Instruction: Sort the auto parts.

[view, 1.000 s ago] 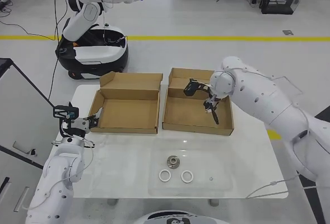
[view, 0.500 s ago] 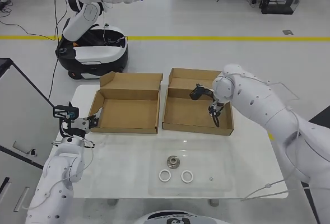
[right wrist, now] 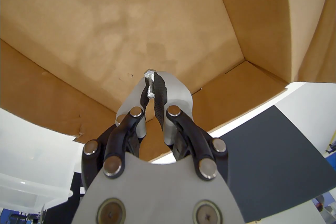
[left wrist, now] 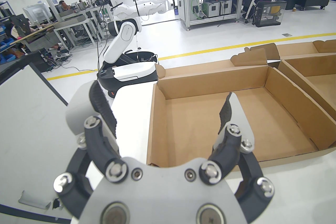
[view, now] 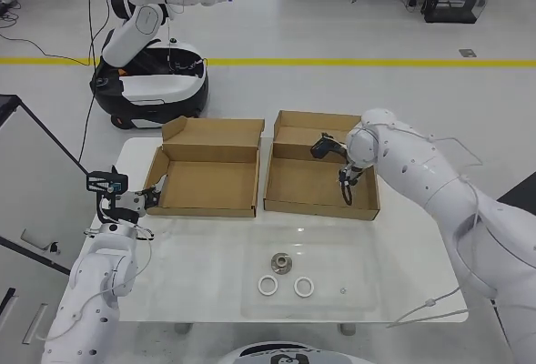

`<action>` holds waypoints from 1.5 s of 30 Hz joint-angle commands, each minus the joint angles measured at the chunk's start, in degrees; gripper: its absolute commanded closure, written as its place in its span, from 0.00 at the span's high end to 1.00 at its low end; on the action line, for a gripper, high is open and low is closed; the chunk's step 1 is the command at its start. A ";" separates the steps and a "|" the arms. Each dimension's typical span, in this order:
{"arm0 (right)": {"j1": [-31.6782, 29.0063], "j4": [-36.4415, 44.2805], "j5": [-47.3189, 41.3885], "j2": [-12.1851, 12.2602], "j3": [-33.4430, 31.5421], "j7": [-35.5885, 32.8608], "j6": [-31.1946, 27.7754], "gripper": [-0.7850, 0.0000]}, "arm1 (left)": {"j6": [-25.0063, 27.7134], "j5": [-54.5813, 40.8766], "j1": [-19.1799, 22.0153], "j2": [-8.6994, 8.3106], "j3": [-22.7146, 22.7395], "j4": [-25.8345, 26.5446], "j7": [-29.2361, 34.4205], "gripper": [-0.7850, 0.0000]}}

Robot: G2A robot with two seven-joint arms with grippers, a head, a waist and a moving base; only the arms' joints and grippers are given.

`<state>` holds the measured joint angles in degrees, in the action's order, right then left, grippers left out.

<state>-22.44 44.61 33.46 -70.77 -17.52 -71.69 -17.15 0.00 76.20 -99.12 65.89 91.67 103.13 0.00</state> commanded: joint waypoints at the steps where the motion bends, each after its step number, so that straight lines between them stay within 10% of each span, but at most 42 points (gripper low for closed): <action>1: -0.20 -0.29 0.41 -0.13 -0.13 0.60 0.32 0.00 | 0.00 0.00 0.00 0.00 0.00 0.00 0.00 1.00; 22: -2.66 -1.01 1.60 -0.90 -2.41 -0.05 0.75 0.00 | 0.00 0.00 0.00 0.00 0.00 0.00 0.00 1.00; 33: -3.32 0.31 2.46 -0.39 -4.28 -0.72 0.50 0.95 | 0.00 0.00 0.00 0.00 0.00 0.00 0.00 1.00; 45: -2.86 9.75 2.82 3.39 -10.47 -3.77 -1.98 1.00 | 0.00 0.00 0.00 0.00 0.00 0.00 0.00 1.00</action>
<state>-25.24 53.11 36.33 -67.80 -27.35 -74.90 -18.76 0.00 76.20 -99.12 65.89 91.67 103.13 0.00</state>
